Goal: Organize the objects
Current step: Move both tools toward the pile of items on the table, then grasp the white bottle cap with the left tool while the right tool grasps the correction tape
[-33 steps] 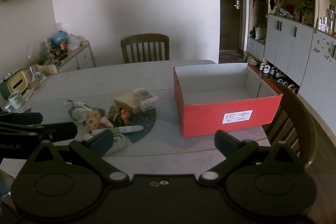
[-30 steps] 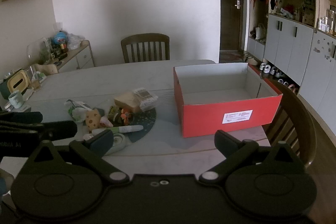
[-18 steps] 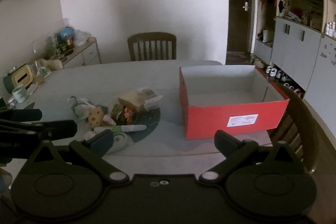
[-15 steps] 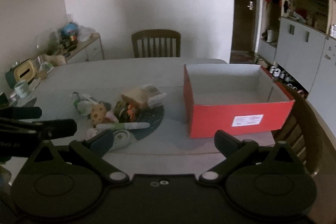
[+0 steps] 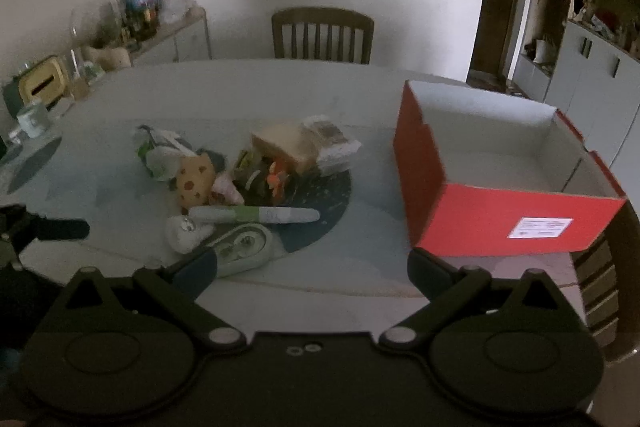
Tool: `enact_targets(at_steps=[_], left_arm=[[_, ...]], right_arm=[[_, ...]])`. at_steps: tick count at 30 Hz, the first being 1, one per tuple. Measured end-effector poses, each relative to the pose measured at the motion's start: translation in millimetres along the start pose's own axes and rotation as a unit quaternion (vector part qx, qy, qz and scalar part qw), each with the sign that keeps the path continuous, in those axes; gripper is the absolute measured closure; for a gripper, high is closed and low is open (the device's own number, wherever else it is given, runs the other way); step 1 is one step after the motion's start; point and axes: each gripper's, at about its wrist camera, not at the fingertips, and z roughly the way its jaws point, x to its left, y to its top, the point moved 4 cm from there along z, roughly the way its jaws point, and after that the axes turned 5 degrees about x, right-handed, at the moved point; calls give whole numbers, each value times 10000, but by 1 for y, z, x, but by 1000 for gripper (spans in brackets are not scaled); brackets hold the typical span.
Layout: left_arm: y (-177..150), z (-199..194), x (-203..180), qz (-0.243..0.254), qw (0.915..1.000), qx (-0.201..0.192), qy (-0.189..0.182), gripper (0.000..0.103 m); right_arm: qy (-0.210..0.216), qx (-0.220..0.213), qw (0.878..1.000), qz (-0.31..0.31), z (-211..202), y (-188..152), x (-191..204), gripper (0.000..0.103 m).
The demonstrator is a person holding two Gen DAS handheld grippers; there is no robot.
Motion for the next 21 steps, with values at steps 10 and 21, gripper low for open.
enact_targets(at_steps=[10,21], left_arm=[[-4,45,23,378,9984,373,-171,2],[-5,63,31,730,9951,516,-432,9]], right_arm=[[-164,588,9981,67,76,11,35,3],[-501,1007,9936,106,126,23,52,7]])
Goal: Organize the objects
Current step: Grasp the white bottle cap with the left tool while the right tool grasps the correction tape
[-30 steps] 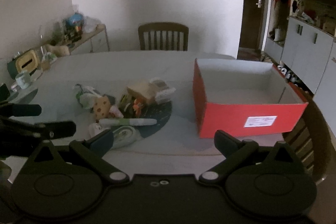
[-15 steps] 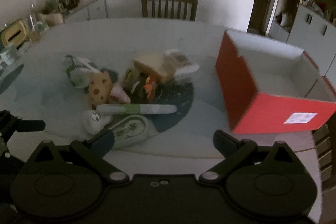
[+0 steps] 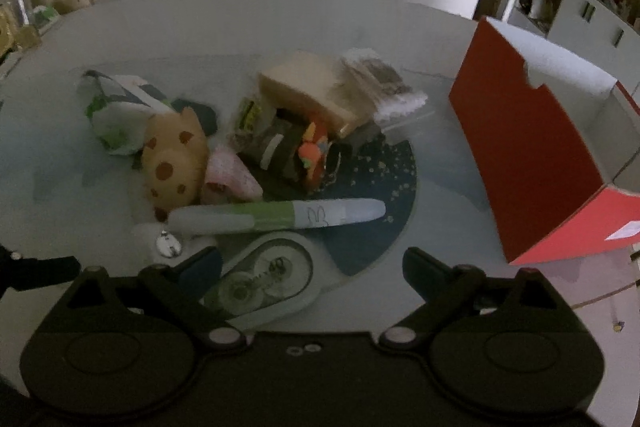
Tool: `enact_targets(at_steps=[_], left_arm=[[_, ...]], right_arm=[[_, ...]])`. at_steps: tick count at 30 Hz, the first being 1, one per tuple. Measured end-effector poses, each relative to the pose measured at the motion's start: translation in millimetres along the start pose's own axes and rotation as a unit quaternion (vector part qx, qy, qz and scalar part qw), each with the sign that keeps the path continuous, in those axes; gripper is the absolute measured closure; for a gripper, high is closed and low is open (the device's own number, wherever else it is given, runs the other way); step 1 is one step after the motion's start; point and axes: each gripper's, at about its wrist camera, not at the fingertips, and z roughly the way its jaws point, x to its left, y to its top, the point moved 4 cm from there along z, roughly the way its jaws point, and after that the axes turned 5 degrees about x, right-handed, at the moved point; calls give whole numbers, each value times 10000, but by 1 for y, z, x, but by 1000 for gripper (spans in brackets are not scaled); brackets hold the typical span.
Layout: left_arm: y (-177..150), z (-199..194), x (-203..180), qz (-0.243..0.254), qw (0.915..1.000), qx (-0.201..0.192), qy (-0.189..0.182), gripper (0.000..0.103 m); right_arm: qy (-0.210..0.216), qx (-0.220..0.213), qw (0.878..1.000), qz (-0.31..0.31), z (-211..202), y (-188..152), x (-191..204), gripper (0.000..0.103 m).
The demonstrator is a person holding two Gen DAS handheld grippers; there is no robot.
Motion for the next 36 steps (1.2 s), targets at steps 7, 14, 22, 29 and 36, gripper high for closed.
enact_targets(at_steps=[7,14,22,29,36], left_arm=[[-2,2,4,96,9999,52,-76,22],[-6,5,9,64,9998,172,-107,36],[-7,2,10,79,9998,144,-75,50],[-7,2,10,107,9998,170,-70,51],[-8,2,9,189,9997,139,-33,51]], right_arm=[[-57,202,9994,267,12,2,0,7],[136,285,9989,347,9,-4,-5,10],[565,350,9961,573,-1,-11,-19,39],[609,680,9904,1039,7,5,-11,39],[357,802,9912,994,16,7,5,29]])
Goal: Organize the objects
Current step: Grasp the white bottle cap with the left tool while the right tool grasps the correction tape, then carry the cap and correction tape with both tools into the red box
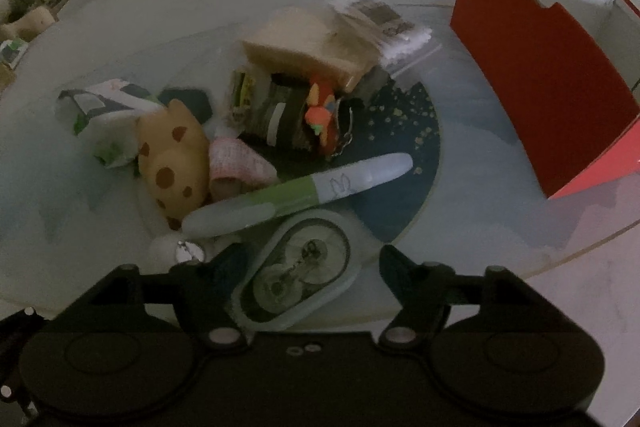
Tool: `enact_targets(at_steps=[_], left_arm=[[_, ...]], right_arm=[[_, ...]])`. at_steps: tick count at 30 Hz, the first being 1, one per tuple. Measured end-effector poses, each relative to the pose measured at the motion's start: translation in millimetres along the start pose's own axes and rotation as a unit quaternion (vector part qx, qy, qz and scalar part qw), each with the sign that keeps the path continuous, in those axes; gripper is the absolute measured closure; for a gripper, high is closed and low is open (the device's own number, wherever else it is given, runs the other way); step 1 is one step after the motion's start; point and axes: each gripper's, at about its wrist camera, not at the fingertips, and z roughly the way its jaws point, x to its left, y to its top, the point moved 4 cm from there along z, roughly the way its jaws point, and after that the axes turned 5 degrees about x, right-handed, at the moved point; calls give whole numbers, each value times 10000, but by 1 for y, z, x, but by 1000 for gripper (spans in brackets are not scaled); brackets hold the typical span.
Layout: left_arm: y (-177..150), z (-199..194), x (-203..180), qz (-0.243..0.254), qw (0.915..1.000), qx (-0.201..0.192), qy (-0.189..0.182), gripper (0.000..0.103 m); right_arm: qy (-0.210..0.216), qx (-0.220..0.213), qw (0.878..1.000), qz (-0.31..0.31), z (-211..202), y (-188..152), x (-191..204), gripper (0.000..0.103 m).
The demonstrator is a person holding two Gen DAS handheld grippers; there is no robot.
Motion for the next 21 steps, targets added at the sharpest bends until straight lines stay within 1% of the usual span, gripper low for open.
enact_targets(at_steps=[4,5,6,8,10,14,17,21], left_arm=[[1,1,1,7,10000,-32,8,51],[1,1,1,2,10000,-40,10,53],[1,2,1,-14,10000,-47,-18,59],[1,2,3,-52,10000,-55,-63,61],[1,1,3,-56,9999,-60,-70,64],[1,1,4,-75,9999,-64,-105,65],[2,0,5,-115,9998,-70,-158,65],[6,-5,1,-98,9997,-126,-210,65]], right_arm=[[-112,47,9999,-64,2,-3,2,29],[-129,28,9999,-111,2,-5,2,31],[-146,0,9998,-165,1,-6,2,34],[-183,-35,9995,-252,-1,-8,1,40],[-145,-43,9994,-299,-3,-11,-3,41],[-133,-54,9994,-317,-10,-17,-15,42],[-86,-79,9997,-204,-17,-21,-27,42],[-69,-276,9991,-328,-35,-26,-34,42]])
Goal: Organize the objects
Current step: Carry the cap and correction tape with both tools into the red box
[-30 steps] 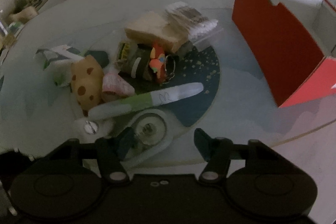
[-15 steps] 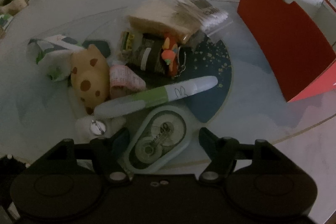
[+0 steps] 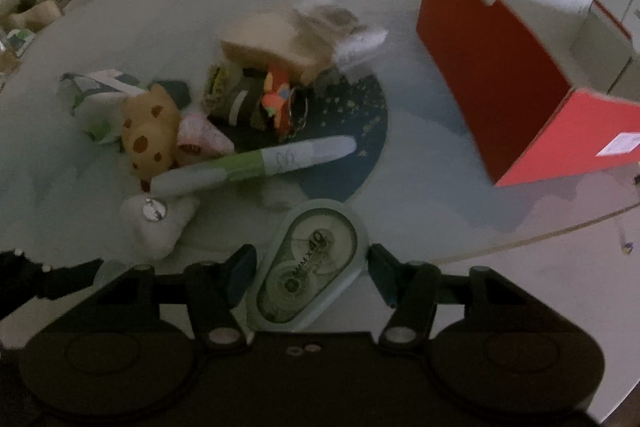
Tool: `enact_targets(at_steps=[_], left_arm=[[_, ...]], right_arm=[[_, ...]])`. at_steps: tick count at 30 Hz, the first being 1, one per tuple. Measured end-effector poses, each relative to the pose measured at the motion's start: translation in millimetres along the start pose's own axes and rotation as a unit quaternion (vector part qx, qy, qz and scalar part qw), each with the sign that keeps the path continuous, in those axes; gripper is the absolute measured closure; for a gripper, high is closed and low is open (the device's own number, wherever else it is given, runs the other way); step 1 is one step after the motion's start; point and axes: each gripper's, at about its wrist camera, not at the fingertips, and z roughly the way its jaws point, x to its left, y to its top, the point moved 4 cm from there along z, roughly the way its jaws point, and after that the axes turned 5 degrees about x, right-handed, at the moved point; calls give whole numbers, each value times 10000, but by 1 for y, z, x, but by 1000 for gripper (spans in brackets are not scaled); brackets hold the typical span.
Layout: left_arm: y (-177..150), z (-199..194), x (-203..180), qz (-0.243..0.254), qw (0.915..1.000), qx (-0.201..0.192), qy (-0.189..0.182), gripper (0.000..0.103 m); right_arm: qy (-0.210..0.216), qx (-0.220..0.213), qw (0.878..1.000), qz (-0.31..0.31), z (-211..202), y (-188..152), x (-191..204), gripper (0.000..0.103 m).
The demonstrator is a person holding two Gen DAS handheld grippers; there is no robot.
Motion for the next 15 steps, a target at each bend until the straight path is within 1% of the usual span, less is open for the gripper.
enact_targets(at_steps=[6,10,15], left_arm=[[18,-14,-12,42,9998,-197,-15,65],[38,-25,-22,32,9993,-377,-21,65],[71,-33,-45,133,9982,-587,71,65]], right_arm=[[178,-286,9992,-234,-34,4,-11,42],[316,-440,9976,-439,-60,9,-25,42],[490,-582,9951,-639,-84,22,-48,42]])
